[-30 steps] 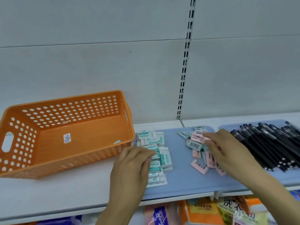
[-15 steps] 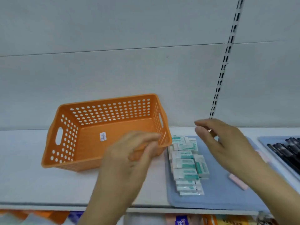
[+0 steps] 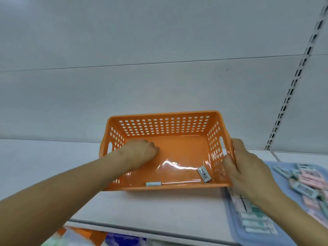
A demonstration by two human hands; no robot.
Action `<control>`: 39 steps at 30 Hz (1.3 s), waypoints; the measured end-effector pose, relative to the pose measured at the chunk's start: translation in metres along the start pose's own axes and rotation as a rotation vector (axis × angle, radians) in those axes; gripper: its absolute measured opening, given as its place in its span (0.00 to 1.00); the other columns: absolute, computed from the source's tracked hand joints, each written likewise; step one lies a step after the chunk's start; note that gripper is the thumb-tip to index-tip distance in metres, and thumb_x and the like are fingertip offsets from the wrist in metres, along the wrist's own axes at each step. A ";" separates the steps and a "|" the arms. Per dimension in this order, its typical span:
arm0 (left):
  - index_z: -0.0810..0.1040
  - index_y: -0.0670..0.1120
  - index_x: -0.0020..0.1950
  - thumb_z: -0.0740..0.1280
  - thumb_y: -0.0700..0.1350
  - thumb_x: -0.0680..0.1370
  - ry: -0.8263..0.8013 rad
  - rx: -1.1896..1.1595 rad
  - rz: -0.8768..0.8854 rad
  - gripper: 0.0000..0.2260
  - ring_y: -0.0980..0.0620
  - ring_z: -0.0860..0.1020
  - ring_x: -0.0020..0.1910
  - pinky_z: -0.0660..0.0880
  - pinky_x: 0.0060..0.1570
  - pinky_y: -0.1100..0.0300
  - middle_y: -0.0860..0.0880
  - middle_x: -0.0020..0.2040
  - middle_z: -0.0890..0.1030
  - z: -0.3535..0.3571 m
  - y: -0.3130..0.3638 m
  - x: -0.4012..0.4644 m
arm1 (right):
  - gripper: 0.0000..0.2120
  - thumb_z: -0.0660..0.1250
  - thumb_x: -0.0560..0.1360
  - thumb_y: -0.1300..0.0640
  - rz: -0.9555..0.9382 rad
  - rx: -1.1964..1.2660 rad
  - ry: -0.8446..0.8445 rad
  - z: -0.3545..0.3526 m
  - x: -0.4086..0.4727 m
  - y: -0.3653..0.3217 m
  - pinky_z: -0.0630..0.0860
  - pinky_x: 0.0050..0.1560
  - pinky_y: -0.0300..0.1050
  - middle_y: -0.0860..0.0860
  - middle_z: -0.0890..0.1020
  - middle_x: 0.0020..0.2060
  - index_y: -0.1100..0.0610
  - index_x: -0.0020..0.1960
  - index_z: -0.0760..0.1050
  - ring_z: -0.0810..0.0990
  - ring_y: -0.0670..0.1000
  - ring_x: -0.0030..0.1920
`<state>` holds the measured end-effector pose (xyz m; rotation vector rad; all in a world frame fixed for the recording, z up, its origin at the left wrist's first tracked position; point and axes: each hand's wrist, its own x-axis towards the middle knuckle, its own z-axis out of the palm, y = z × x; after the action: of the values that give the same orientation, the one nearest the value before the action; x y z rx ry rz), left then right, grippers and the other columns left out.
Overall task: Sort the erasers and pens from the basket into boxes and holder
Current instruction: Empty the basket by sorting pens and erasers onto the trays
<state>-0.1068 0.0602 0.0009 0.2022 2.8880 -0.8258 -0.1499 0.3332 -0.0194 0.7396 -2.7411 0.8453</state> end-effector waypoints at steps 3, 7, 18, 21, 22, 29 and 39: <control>0.71 0.44 0.65 0.59 0.41 0.81 0.018 -0.028 0.006 0.12 0.47 0.74 0.57 0.74 0.48 0.54 0.45 0.61 0.73 0.004 -0.002 -0.002 | 0.06 0.51 0.80 0.50 -0.007 0.002 0.017 0.003 -0.004 -0.001 0.66 0.31 0.46 0.46 0.75 0.34 0.48 0.56 0.58 0.75 0.47 0.33; 0.74 0.49 0.57 0.61 0.49 0.80 -0.126 -0.430 -0.102 0.09 0.50 0.75 0.51 0.72 0.47 0.57 0.48 0.57 0.77 -0.005 0.000 -0.010 | 0.08 0.51 0.80 0.49 0.002 -0.025 0.015 0.005 -0.010 0.000 0.65 0.30 0.42 0.45 0.74 0.33 0.49 0.57 0.57 0.75 0.45 0.32; 0.82 0.49 0.49 0.69 0.53 0.75 -0.194 -0.844 -0.066 0.10 0.53 0.79 0.47 0.77 0.49 0.57 0.52 0.47 0.82 -0.001 0.043 -0.005 | 0.11 0.51 0.81 0.48 0.001 -0.035 0.006 0.010 -0.013 0.003 0.65 0.29 0.38 0.43 0.73 0.34 0.52 0.61 0.57 0.74 0.43 0.31; 0.80 0.50 0.55 0.66 0.49 0.78 -0.071 -0.766 -0.048 0.09 0.53 0.75 0.51 0.71 0.46 0.61 0.51 0.51 0.79 -0.013 0.057 0.002 | 0.11 0.50 0.81 0.49 0.006 -0.044 -0.006 0.008 -0.012 0.003 0.73 0.35 0.45 0.45 0.76 0.37 0.51 0.61 0.56 0.77 0.46 0.34; 0.80 0.50 0.56 0.65 0.48 0.78 -0.029 -0.786 -0.030 0.08 0.52 0.75 0.51 0.70 0.46 0.61 0.52 0.51 0.79 -0.018 0.061 0.005 | 0.11 0.50 0.81 0.49 0.006 -0.044 -0.011 0.008 -0.011 0.002 0.74 0.37 0.46 0.46 0.77 0.38 0.51 0.62 0.56 0.77 0.47 0.35; 0.70 0.52 0.67 0.68 0.47 0.77 0.040 -0.653 0.080 0.19 0.47 0.77 0.54 0.72 0.51 0.57 0.48 0.56 0.79 -0.041 0.085 0.041 | 0.12 0.50 0.82 0.50 -0.016 -0.091 0.003 0.007 -0.009 0.002 0.77 0.41 0.50 0.48 0.80 0.40 0.52 0.63 0.56 0.79 0.52 0.38; 0.76 0.49 0.52 0.71 0.50 0.73 0.105 -0.559 0.079 0.10 0.48 0.76 0.50 0.68 0.41 0.60 0.49 0.51 0.77 -0.037 0.088 0.057 | 0.10 0.51 0.81 0.53 0.000 -0.095 -0.009 0.003 0.005 -0.001 0.73 0.42 0.50 0.52 0.79 0.41 0.53 0.61 0.59 0.78 0.58 0.42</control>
<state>-0.1519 0.1592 -0.0225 0.2987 3.0423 0.0222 -0.1541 0.3285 -0.0193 0.7266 -2.7673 0.7073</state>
